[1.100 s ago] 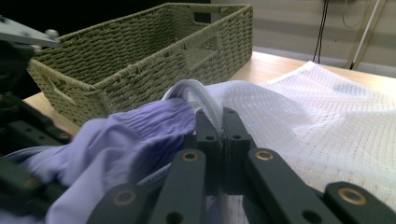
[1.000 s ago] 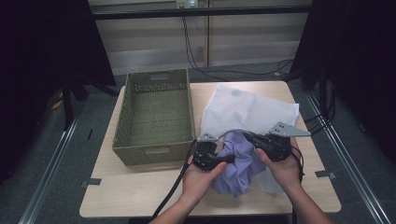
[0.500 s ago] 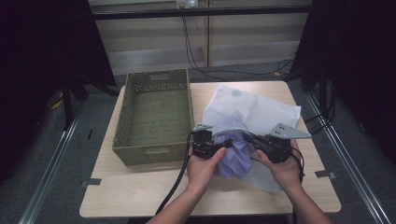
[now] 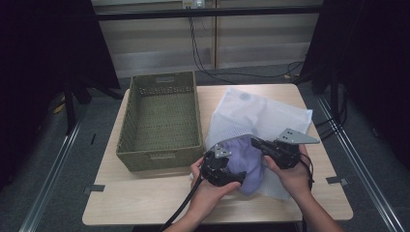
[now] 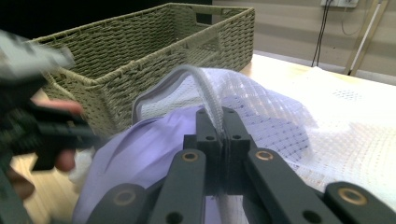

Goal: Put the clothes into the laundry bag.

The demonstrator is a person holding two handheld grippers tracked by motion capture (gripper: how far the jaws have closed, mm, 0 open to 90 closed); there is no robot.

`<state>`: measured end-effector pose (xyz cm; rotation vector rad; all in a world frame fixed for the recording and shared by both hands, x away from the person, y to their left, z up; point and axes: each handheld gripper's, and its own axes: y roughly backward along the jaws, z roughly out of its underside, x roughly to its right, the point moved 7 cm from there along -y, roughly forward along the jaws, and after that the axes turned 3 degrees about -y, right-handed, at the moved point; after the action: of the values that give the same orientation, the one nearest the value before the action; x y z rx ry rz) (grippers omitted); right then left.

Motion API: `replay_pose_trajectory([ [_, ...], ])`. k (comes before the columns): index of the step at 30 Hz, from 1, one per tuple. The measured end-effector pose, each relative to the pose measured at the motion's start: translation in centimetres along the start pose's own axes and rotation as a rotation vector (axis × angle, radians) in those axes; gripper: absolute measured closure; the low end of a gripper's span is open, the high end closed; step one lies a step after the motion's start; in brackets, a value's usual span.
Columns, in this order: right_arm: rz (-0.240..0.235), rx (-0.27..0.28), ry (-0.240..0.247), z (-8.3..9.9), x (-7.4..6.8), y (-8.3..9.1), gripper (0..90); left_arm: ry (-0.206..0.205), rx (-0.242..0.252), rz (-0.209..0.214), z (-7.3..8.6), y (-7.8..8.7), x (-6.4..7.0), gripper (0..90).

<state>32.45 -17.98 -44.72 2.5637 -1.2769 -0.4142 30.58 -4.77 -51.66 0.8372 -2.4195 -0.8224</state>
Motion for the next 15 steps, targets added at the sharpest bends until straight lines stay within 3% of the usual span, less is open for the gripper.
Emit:
replay_pose_trajectory([
  [1, 0.001, -0.001, 0.001, 0.1, -0.1, -0.1, 88.8, -0.022, -0.028, -0.016, 0.6, -0.7, -0.1, 15.1],
  [2, 0.001, -0.001, 0.001, 0.1, -0.1, -0.1, 88.8, -0.022, -0.028, -0.016, 0.6, -0.7, -0.1, 23.4],
  [3, -0.006, -0.007, 0.005, 0.2, -0.2, -0.2, 88.8, -0.025, -0.007, -0.050, 0.6, -1.1, -0.2, 23.4],
  [4, -0.008, -0.013, 0.012, 0.3, -0.4, -0.3, 88.8, -0.035, -0.002, -0.057, 0.5, -1.3, -0.2, 39.4],
  [5, -0.016, -0.019, 0.021, 0.5, -0.6, -0.4, 88.8, -0.029, 0.015, -0.049, 0.4, -1.3, -0.2, 69.2],
  [6, -0.016, -0.019, 0.021, 0.5, -0.6, -0.4, 88.8, -0.022, 0.024, -0.037, 0.2, -1.2, -0.2, 69.2],
  [8, -0.020, -0.021, 0.025, 0.6, -0.7, -0.4, 88.9, -0.004, 0.068, -0.001, -0.7, -0.9, 0.1, 81.6],
  [11, -0.030, -0.013, 0.004, 0.5, -0.8, -0.2, 88.9, -0.012, 0.152, 0.039, -2.6, -0.2, 0.8, 83.9],
  [13, -0.043, 0.006, 0.001, -0.1, -1.3, 0.2, 88.8, -0.005, 0.244, 0.044, -4.2, 0.2, 1.1, 83.8],
  [15, -0.050, 0.014, 0.009, -0.3, -1.5, 0.3, 88.8, 0.027, 0.329, -0.011, -5.3, 0.2, 0.7, 83.6],
])
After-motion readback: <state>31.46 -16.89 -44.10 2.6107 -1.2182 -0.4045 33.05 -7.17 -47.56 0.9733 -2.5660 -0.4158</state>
